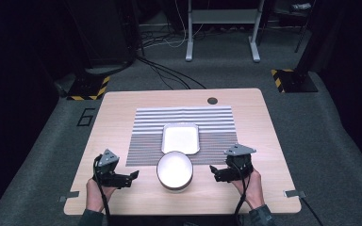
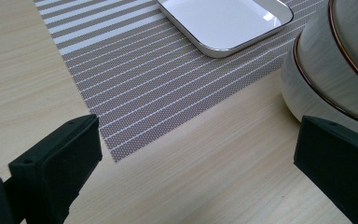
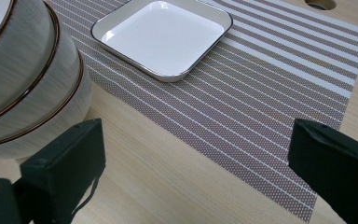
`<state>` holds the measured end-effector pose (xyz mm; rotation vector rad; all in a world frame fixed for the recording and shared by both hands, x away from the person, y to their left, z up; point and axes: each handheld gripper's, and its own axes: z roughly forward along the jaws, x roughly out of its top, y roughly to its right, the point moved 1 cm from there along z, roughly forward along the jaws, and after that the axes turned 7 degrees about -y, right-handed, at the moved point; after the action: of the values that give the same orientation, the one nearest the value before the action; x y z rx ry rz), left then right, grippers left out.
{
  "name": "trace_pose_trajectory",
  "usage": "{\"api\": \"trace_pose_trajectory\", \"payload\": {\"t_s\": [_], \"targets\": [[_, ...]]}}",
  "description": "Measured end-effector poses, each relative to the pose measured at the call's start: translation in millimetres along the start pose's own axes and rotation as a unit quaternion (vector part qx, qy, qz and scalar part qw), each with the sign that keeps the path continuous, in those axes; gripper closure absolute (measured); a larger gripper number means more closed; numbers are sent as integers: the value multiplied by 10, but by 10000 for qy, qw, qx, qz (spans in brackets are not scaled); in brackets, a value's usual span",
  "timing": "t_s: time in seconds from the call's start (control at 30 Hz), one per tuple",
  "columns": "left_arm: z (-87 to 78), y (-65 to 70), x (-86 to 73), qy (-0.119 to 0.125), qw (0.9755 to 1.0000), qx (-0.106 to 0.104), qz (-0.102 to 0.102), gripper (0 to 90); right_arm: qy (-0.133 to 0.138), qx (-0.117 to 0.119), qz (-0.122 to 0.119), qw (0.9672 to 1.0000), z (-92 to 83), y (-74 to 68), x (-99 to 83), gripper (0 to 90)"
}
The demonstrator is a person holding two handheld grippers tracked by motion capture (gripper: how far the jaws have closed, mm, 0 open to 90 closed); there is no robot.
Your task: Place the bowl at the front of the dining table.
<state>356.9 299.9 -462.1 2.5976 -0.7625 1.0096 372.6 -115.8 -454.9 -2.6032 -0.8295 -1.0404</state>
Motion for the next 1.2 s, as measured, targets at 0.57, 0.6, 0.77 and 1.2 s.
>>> {"api": "trace_pose_trajectory", "payload": {"t_s": [0.57, 0.6, 0.77, 1.2], "targets": [[2, 36, 61, -92, 9999, -80, 31, 6, 69, 127, -151, 9998, -21, -95, 84, 35], [7, 38, 68, -124, 9999, -79, 69, 6, 106, 134, -147, 9997, -30, -98, 89, 35], [23, 37, 80, -107, 9999, -108, 58, 5, 83, 153, -191, 9997, -20, -95, 120, 35], [-6, 84, 187, -11, 9996, -279, 90, 4, 114, 182, -195, 9996, -27, -141, 212, 37]]}}
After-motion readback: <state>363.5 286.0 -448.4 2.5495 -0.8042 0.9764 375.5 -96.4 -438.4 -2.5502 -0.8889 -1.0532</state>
